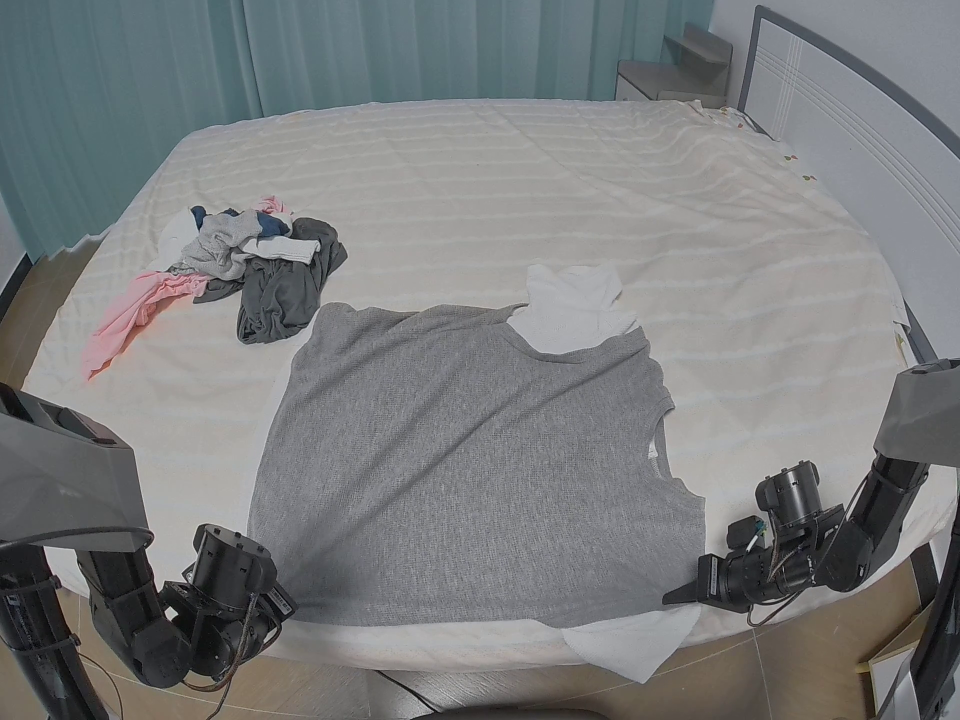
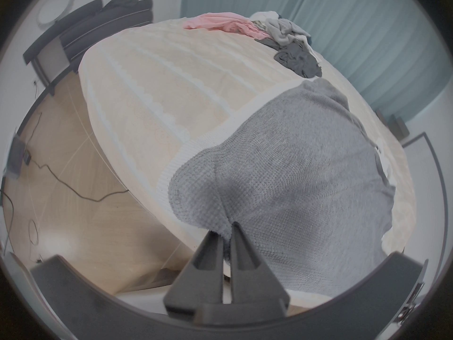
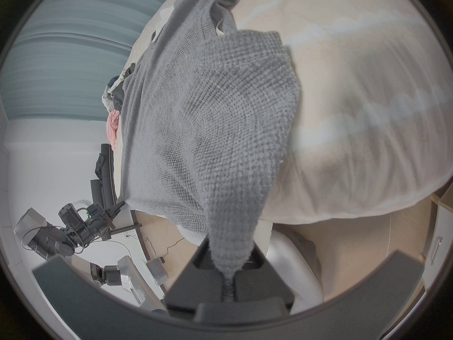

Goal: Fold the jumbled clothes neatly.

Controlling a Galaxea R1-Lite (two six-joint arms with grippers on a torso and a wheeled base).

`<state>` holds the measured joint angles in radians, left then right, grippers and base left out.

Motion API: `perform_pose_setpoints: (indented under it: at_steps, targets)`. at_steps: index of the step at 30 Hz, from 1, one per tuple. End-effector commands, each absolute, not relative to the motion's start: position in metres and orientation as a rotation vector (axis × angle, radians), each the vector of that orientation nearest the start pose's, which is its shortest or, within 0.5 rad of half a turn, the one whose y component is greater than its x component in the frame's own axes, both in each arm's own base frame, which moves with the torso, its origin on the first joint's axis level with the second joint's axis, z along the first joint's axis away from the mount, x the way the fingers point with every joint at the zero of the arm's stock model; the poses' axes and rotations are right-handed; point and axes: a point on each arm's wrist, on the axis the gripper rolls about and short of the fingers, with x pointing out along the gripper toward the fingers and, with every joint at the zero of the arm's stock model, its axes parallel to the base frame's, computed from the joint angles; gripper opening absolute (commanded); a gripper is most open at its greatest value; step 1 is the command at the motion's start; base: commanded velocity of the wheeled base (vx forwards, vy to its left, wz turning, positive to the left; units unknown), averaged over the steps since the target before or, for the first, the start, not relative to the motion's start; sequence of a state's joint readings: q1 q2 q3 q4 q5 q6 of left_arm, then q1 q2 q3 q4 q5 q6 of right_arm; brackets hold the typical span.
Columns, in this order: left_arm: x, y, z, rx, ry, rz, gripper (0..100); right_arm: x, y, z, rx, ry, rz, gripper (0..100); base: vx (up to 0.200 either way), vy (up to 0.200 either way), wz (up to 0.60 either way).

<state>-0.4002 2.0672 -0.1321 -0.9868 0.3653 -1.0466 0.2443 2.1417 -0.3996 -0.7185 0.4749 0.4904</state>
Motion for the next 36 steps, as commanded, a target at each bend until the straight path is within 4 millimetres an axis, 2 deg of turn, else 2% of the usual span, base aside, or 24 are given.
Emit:
perform_pose_setpoints:
  at_steps: [1,8,12,18,25,32,36]
  targets:
    - [0.189,-0.076,-0.010,-0.596,0.816,0.407,0,0.241,0.071,-0.012,0.553,1.179,0.394,0,0.000,0.000,0.00]
    - [0.184,-0.078,-0.014,-0.576,0.841,0.404,0,0.235,0.070,-0.006,0.598,1.188,0.383,0,0.000,0.000,0.00]
    - [0.179,-0.076,-0.014,-0.569,0.855,0.407,0,0.225,0.068,0.000,0.642,1.208,0.429,0,0.000,0.000,0.00]
    - [0.165,-0.078,-0.016,-0.570,0.950,0.338,0,0.213,0.065,-0.003,0.643,1.245,0.415,0,0.000,0.000,0.00]
    - [0.178,-0.077,-0.016,-0.609,0.915,0.357,0,0.210,0.064,-0.003,0.653,1.250,0.407,0,0.000,0.000,0.00]
    - [0.193,-0.072,-0.002,-0.678,0.821,0.355,0,0.215,0.063,0.023,0.770,1.172,0.427,0,0.000,0.000,0.00]
    - [0.206,-0.072,0.009,-0.705,0.738,0.348,0,0.231,0.059,0.042,0.837,1.087,0.416,0,0.000,0.000,0.00]
